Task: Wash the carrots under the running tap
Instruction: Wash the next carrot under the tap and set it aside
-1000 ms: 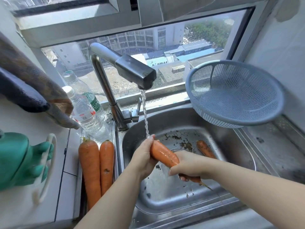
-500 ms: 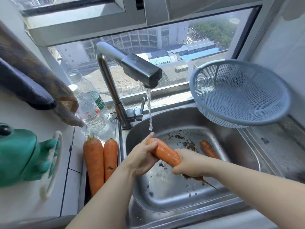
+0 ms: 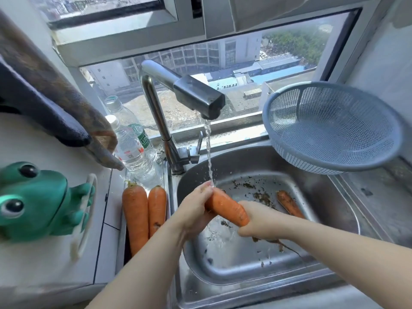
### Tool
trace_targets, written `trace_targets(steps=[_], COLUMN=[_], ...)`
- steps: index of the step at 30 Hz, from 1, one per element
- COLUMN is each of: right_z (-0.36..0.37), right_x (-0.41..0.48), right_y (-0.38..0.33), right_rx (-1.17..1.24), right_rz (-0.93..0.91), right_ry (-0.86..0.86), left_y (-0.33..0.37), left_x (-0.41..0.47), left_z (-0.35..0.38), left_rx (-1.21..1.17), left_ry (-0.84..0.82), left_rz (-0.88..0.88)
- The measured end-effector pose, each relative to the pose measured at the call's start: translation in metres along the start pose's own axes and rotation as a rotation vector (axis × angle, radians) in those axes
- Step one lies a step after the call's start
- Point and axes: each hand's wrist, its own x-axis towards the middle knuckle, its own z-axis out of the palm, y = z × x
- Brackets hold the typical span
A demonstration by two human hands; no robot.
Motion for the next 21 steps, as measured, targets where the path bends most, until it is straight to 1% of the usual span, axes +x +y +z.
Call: trace_targets(steps=[2, 5, 8, 12, 14, 15, 16, 17, 19, 21], right_z=[-0.004, -0.002, -0.006, -0.018, -0.022, -0.022, -0.021, -0.02, -0.019, -0.019], right_x=[0.003, 0.015, 0.023, 0.021, 0.024, 0.027, 0.03, 0.034, 0.044, 0.056], right_y=[0.002, 0.002, 0.004, -0.006, -0.013, -0.016, -0.018, -0.018, -0.016, -0.014], right_rx=[0.045, 0.03, -0.241, -0.589, -0.77, -0.847, -0.903, -0.932, -0.937, -0.943], right_rz=[0.01, 0.04, -0.006, -0.115, -0.212, -0.268, -0.324, -0.38, -0.532, -0.669], right_ry=[-0.03, 0.04, 0.164, 0.185, 0.197, 0.211, 0.23, 0.25, 0.307, 0.369], left_y=[0.001, 0.01, 0.023, 0.032, 0.029, 0.026, 0.024, 0.024, 0.024, 0.026], left_x=[-0.002, -0.003, -0.002, -0.003, -0.002, -0.002, -0.003, -0.004, -0.011, -0.019], left_z=[-0.009, -0.01, -0.01, -0.009, -0.007, -0.007, -0.008, -0.009, -0.015, -0.025], left_rx=[0.128, 0.453, 0.827, 1.446, 1.683, 1.719, 1.672, 1.541, 1.184, 0.867], left_ry=[-0.07, -0.035, -0.063, -0.132, -0.153, -0.158, -0.159, -0.159, -0.158, -0.17], left_rz=[-0.003, 0.06, 0.127, 0.133, 0.098, 0.059, 0.004, -0.071, -0.223, -0.332])
